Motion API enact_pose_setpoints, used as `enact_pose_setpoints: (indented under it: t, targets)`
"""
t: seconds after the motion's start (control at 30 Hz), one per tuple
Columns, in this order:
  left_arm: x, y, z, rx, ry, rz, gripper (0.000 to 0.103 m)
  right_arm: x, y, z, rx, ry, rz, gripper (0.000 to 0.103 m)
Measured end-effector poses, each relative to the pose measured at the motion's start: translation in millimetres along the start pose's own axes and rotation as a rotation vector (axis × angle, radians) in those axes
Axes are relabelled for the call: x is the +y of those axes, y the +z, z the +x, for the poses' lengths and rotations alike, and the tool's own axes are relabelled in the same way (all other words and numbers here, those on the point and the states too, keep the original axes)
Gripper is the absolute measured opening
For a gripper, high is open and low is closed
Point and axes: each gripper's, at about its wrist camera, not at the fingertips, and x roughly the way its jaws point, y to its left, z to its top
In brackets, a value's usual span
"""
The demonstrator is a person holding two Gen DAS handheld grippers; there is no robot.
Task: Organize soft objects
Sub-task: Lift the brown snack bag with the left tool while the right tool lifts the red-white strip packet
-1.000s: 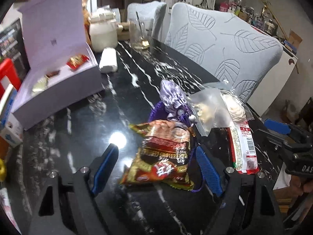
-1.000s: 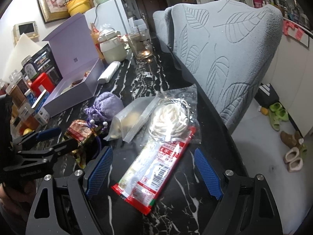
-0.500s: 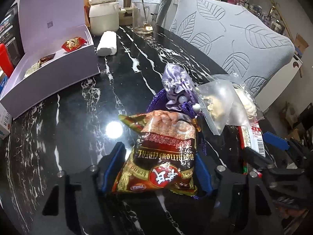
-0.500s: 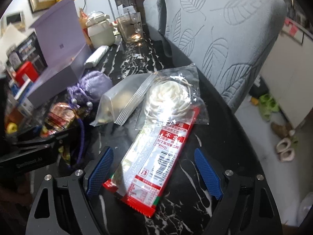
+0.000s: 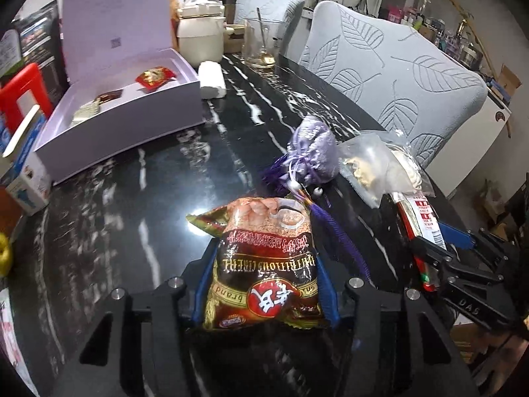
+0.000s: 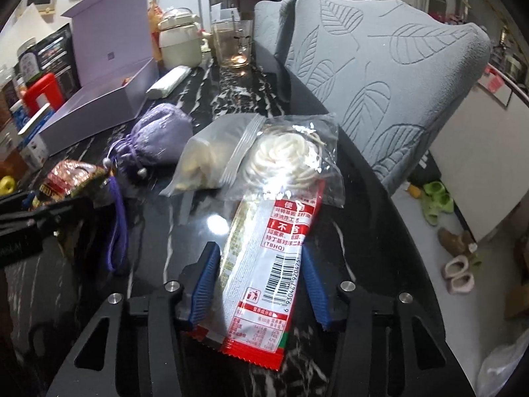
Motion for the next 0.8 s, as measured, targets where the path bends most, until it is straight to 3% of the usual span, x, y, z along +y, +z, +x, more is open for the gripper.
enact_pose_setpoints:
  t: [0.37, 0.63, 0.8]
  targets:
    - [18, -34, -24, 0.024, -0.016, -0.023, 0.052, 17, -32, -25, 0.017, 0.117, -0.081, 0.048]
    - [35, -49, -20, 0.026, 0.015, -0.087, 0.053, 38, -29, -17, 0.013, 0.040, -0.128, 0.062]
    - [38, -51, -15, 0.007, 0.020, -0.092, 0.053, 40, -24, -11, 0.008, 0.042, -0.118, 0.070]
